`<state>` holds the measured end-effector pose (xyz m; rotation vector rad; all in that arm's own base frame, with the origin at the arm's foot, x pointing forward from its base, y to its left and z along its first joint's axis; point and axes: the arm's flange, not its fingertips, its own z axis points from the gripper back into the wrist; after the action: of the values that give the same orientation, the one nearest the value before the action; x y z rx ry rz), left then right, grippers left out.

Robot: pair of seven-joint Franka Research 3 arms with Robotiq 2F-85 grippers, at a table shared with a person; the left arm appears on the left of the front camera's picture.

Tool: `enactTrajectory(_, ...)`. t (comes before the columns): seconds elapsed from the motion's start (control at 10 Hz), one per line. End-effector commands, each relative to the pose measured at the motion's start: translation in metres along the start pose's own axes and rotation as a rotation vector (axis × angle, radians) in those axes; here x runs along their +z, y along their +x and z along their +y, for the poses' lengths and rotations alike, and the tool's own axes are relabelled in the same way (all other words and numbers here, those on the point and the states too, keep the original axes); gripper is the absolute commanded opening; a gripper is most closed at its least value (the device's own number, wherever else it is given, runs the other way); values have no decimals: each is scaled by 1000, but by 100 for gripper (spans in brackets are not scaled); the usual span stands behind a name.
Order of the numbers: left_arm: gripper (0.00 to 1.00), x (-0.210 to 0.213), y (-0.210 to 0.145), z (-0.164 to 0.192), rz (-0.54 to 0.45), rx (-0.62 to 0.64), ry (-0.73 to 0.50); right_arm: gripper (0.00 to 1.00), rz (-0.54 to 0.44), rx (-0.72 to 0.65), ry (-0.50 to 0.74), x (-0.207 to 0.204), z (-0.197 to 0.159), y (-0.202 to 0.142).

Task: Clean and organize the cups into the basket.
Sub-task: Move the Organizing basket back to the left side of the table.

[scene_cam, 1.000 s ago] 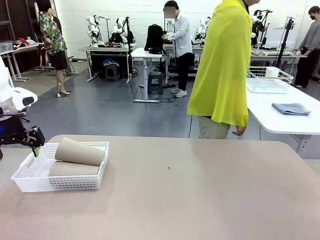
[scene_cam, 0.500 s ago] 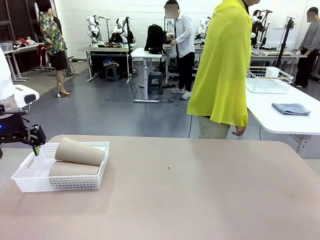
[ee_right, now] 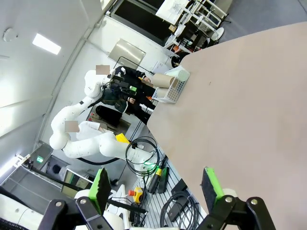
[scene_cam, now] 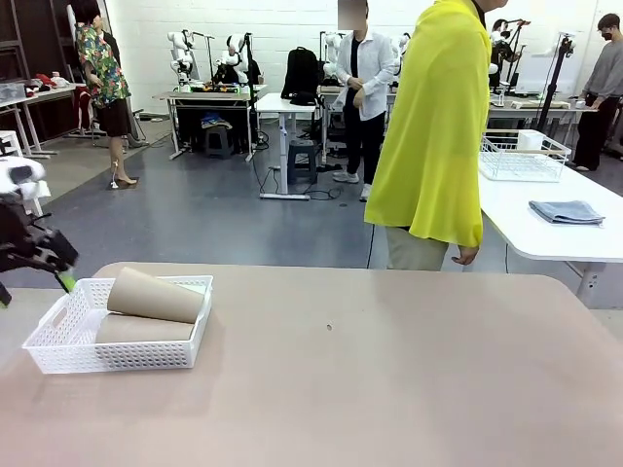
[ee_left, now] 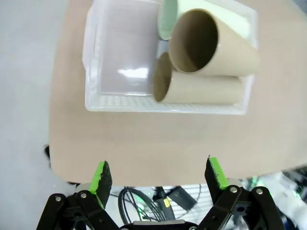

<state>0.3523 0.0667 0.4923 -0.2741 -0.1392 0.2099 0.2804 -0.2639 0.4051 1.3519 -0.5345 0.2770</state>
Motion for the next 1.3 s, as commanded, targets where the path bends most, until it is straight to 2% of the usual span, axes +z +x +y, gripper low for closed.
enactTrajectory(0.0, 100, 24, 22, 58, 202, -73, -452, 100, 1, -6, -14, -2, 2, -3)
enactTrajectory(0.2, 100, 37, 26, 112, 198, -107, -764, 100, 1, -6, -14, -2, 2, -3)
enactTrajectory(0.4, 100, 56, 26, 164, 218, -115, -981, 100, 1, -6, -14, -2, 2, -3)
enactTrajectory(0.6, 100, 61, 24, 208, 192, -78, -1080, 100, 1, -6, -14, -2, 2, -3)
enactTrajectory(0.8, 100, 59, 18, 244, 153, -47, -1107, 100, 1, -6, -14, -2, 2, -3)
enactTrajectory(1.2, 100, 46, 24, 280, 120, 35, -1119, 100, 1, -6, -14, -2, 2, -3)
